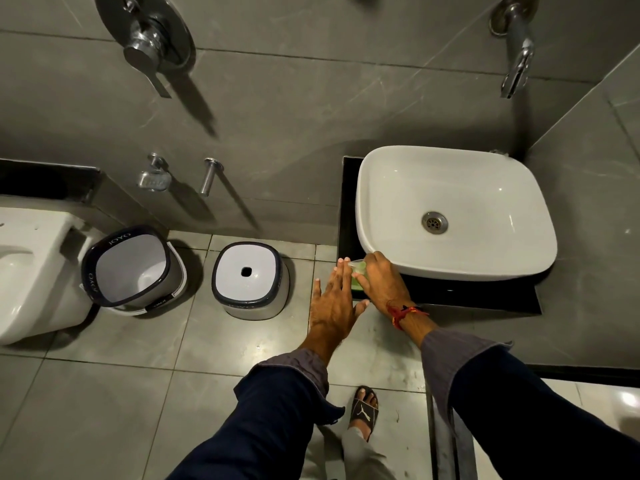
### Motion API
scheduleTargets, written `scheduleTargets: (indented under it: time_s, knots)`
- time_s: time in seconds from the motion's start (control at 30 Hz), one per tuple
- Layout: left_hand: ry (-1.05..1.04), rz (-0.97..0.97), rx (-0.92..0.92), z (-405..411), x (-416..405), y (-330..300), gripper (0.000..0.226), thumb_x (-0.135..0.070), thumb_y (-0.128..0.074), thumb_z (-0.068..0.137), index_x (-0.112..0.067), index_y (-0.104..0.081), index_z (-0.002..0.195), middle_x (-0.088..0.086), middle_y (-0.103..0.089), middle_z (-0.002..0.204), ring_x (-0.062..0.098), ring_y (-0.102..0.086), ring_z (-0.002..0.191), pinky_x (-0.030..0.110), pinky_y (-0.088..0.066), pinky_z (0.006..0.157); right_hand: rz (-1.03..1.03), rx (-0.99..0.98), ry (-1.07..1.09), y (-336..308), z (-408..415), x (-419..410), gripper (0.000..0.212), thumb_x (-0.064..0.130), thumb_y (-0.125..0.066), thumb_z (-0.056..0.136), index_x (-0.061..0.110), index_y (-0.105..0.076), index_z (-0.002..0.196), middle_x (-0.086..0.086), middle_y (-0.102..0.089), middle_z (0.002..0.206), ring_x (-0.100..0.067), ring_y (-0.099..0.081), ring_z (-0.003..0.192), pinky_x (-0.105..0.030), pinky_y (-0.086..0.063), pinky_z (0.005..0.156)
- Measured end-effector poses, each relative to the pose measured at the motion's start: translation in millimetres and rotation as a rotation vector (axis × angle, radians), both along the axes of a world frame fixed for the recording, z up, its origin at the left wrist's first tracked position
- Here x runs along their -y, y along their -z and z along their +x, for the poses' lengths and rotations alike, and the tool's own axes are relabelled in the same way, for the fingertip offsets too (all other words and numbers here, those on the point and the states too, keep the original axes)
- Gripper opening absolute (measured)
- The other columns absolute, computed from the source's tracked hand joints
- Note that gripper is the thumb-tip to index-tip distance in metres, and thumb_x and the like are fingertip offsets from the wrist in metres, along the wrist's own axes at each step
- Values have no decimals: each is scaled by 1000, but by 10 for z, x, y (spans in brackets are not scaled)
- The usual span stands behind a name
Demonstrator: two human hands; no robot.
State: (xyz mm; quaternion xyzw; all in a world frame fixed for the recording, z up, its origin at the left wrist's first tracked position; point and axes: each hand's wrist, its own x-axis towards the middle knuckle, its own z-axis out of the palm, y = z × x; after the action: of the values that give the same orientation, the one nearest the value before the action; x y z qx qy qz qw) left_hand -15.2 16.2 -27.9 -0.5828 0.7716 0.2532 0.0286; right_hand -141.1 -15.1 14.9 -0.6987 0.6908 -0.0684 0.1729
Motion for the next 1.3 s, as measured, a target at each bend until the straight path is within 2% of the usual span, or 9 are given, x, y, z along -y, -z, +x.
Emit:
scheduleTargets:
  time_s: [0.17, 0.3, 0.5, 0.8, 0.93, 1.03, 1.13, 1.2, 1.3]
  knots:
    - [6, 23, 14, 22, -1, 52, 87, -60, -35, 101, -16, 10, 160, 2, 14, 169, 20, 4, 157, 53, -8, 126, 24, 86, 84, -9, 42, -47, 42, 28, -64, 93, 6, -55, 127, -14, -56, 124, -29, -60, 110, -41, -56, 90]
    - [41, 20, 66, -15, 39, 61, 87, -62, -34, 101, -14, 8, 160, 3, 16, 169, 21, 7, 156, 53, -8, 126, -48, 228, 94, -118, 22, -91, 55, 33, -71, 87, 30, -49, 137, -5, -42, 116, -19, -55, 97, -33, -59, 73]
    - [41, 7, 60, 39, 41, 55, 86, -59, -36, 102, -15, 10, 160, 4, 15, 169, 21, 6, 157, 53, -10, 126, -48, 359, 2, -156, 41, -124, 20, 17, -68, 91, 15, -67, 111, -2, -38, 116, -14, -53, 100, -27, -56, 88]
    - [3, 11, 21, 20, 43, 21, 90, -56, -40, 101, -17, 18, 158, 4, 11, 170, 21, 1, 157, 53, -14, 125, -37, 384, -81, -222, -49, -168, 27, 6, -65, 91, 11, -67, 118, -7, -43, 132, -18, -52, 112, -35, -56, 94]
    - [-36, 72, -121, 55, -38, 33, 92, -58, -41, 100, -20, 21, 157, 7, -3, 171, 24, -15, 155, 56, -21, 123, -95, 650, 254, -67, -46, -405, 41, 22, -70, 90, 22, -58, 129, -2, -49, 130, -15, -57, 111, -17, -53, 85]
    - [-187, 119, -413, 41, -73, 38, 80, -41, -45, 104, -11, 4, 160, 14, -30, 163, 33, -41, 143, 50, -38, 114, 45, 752, 605, 134, -53, -545, 46, 39, -58, 96, 18, -53, 137, -7, -57, 136, -19, -58, 118, -18, -45, 89]
    - [-332, 137, -522, -32, -6, 12, 54, -29, -36, 109, -4, -26, 156, 21, -55, 143, 37, -53, 130, 36, -44, 102, 311, 1054, 655, 258, -39, -473, 51, 39, -48, 101, 14, -43, 145, -11, -50, 147, -26, -47, 135, -40, -37, 114]
    - [-393, 142, -570, -66, 58, 6, 44, -28, -35, 110, -7, -43, 147, 18, -67, 124, 35, -63, 115, 26, -44, 85, 358, 1170, 674, 283, -19, -393, 53, 35, -47, 102, 11, -38, 147, -15, -46, 149, -28, -45, 137, -41, -36, 116]
    - [-412, 106, -637, -54, 131, 6, 37, -23, -36, 110, -8, -54, 139, 16, -71, 116, 29, -66, 108, 11, -36, 75, 366, 1178, 680, 333, 5, -323, 55, 33, -49, 101, 10, -34, 149, -15, -42, 151, -28, -43, 137, -41, -35, 116]
